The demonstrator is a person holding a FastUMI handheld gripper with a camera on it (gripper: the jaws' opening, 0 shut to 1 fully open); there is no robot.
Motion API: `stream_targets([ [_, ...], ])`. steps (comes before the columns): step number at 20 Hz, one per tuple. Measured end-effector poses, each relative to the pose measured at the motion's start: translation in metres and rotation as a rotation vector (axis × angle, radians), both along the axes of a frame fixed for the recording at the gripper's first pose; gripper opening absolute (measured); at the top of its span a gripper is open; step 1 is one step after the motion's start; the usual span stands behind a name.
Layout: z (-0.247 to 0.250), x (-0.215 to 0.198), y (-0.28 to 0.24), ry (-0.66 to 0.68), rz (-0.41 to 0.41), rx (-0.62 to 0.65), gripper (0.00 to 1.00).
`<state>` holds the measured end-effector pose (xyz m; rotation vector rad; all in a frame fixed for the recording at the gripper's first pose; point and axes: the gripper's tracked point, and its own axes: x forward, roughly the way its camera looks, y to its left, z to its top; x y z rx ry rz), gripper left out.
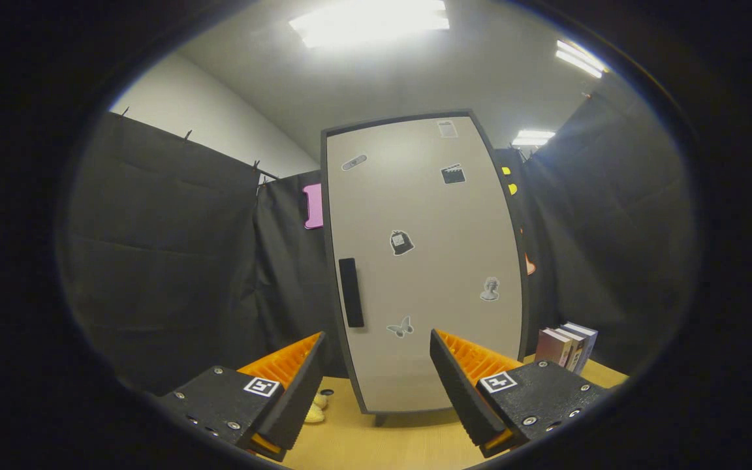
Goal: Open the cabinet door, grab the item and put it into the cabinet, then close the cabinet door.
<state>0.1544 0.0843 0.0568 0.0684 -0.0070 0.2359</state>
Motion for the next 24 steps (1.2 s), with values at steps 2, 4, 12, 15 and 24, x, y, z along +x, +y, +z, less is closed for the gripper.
stream_targets([
  [2,0.004,0.021,0.01,-0.01,0.014,-0.008,0.95],
  [4,0.005,0.04,0.019,-0.011,0.02,-0.023,0.95],
  [12,0.005,0.109,0.056,-0.004,0.049,-0.067,0.95],
  [15,0.007,0.134,0.066,-0.005,0.049,-0.084,0.95],
  [24,-0.01,0.196,0.082,0.047,0.031,-0.142,0.81],
])
